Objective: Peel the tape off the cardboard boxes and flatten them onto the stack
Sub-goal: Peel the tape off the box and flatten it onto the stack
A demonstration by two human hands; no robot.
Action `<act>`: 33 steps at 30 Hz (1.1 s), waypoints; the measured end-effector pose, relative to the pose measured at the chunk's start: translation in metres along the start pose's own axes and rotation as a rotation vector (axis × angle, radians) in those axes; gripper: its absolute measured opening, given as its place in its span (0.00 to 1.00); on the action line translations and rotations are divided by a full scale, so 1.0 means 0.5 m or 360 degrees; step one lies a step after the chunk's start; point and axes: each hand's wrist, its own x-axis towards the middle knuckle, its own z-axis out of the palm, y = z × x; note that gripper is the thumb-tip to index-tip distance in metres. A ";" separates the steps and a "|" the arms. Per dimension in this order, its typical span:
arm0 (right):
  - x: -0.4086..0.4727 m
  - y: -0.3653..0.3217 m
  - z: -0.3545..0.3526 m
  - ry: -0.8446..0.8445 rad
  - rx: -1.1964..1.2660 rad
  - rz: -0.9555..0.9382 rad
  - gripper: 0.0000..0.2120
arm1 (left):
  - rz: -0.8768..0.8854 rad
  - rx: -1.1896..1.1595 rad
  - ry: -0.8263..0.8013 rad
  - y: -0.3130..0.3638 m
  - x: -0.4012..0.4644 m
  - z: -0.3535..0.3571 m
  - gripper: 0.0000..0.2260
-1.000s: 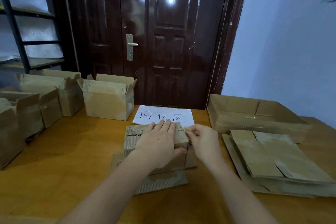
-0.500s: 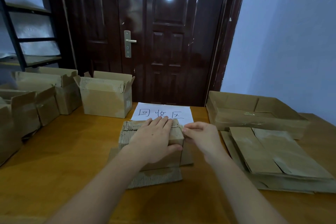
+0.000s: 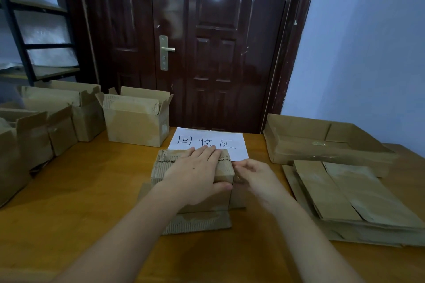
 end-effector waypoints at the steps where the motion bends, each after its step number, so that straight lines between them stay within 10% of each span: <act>1: 0.001 -0.001 0.002 0.0024 -0.0004 -0.0016 0.06 | -0.0002 -0.0002 0.0004 0.000 0.001 0.001 0.48; 10: 0.016 0.060 0.021 0.0327 -0.0677 -0.0165 0.11 | 0.0020 0.0000 0.0018 -0.001 -0.001 0.002 0.46; 33: 0.138 -0.025 -0.221 0.1088 -0.0714 -0.0446 0.05 | -0.0017 0.0014 0.0025 0.004 -0.007 0.000 0.48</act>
